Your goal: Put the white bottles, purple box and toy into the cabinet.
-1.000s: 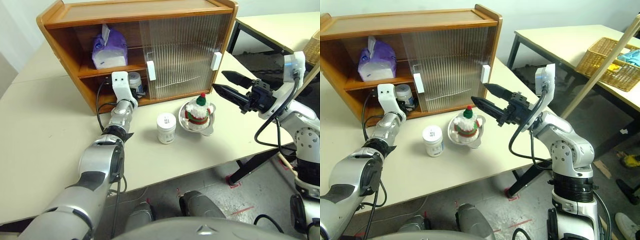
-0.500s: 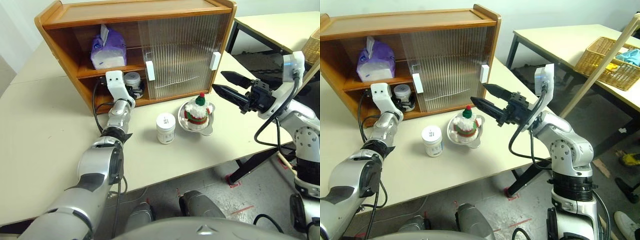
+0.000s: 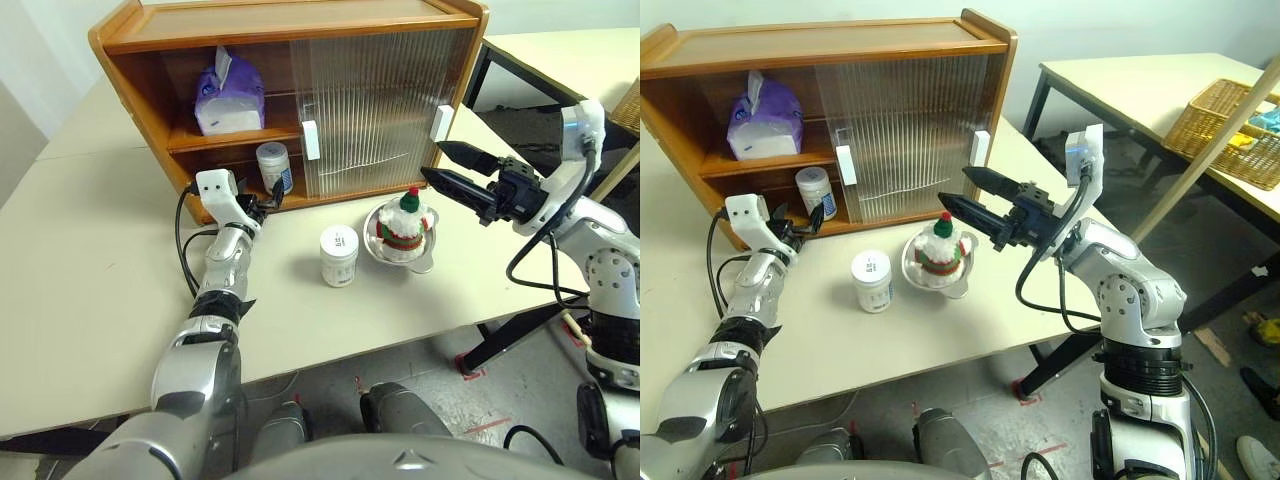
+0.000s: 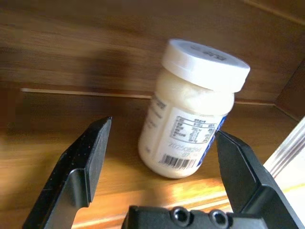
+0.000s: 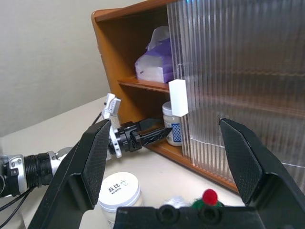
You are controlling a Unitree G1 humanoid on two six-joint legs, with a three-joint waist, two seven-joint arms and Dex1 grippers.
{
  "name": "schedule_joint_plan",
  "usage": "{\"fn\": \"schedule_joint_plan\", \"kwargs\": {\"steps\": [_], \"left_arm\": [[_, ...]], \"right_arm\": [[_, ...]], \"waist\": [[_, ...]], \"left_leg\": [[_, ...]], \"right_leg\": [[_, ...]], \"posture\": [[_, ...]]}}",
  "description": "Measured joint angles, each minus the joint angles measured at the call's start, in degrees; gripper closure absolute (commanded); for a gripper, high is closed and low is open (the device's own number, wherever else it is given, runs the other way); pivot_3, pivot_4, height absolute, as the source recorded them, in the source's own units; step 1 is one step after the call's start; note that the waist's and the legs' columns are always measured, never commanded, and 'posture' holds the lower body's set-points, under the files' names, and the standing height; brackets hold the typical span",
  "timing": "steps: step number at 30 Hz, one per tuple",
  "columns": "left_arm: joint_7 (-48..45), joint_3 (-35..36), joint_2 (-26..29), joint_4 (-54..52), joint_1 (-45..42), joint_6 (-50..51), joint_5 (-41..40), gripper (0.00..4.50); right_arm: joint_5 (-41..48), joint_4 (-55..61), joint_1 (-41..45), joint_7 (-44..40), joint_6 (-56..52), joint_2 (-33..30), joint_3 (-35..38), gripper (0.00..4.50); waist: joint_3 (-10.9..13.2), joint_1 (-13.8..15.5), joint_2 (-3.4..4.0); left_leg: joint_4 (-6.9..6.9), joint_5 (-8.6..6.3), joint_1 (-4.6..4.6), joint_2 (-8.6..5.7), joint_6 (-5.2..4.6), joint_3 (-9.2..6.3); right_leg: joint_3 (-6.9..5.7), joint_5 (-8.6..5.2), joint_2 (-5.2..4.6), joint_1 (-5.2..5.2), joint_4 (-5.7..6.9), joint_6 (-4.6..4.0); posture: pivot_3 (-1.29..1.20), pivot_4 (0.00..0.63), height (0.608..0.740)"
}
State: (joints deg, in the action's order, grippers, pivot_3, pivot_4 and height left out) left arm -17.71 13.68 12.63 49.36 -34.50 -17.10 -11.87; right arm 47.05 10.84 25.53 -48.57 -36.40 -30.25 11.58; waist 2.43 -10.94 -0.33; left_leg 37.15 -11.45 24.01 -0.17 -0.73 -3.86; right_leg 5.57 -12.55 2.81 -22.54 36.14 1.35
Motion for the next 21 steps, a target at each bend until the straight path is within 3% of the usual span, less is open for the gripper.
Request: {"fn": "schedule_joint_plan", "kwargs": {"steps": [8,9,14,21], "left_arm": [[2.02,0.95,1.44,-5.84,3.05,2.74,0.01,0.03],[2.21,0.99,1.42,-5.86,3.04,2.85,0.01,0.21],[4.28,1.24,1.04,-2.03,0.39,2.75,0.21,1.65],[5.44,0.98,0.95,6.63,-4.75,1.01,1.35,4.27]], "right_arm": [[-0.06,-0.43,0.68,-0.19,-0.04,0.22,-0.67,0.0],[-0.07,-0.44,0.69,-0.22,-0.04,0.24,-0.74,0.0],[-0.07,-0.56,1.06,-0.28,-0.05,0.21,-0.77,0.0],[-0.08,-0.53,1.11,-0.27,-0.11,-0.18,-0.76,0.0]], "waist": [[0.05,2.14,0.06],[0.05,2.53,0.06],[0.06,3.92,0.08],[0.08,4.72,0.06]], "left_leg": [[-0.12,-0.18,-0.03,0.18,0.28,-0.38],[-0.16,-0.18,-0.03,0.2,0.28,-0.42],[-0.36,-0.09,-0.02,0.42,0.13,-0.55],[-0.4,-0.12,0.01,0.46,-0.04,-0.51]], "right_leg": [[0.16,-0.06,-0.07,-0.06,0.0,-0.12],[0.22,-0.06,-0.11,-0.09,0.0,-0.13],[0.52,-0.12,-0.45,-0.21,0.01,-0.21],[0.7,-0.16,-0.6,-0.24,-0.02,-0.16]], "posture": [[-0.19,0.072,0.74],[-0.18,0.071,0.74],[-0.19,0.07,0.74],[-0.19,0.07,0.74]]}}
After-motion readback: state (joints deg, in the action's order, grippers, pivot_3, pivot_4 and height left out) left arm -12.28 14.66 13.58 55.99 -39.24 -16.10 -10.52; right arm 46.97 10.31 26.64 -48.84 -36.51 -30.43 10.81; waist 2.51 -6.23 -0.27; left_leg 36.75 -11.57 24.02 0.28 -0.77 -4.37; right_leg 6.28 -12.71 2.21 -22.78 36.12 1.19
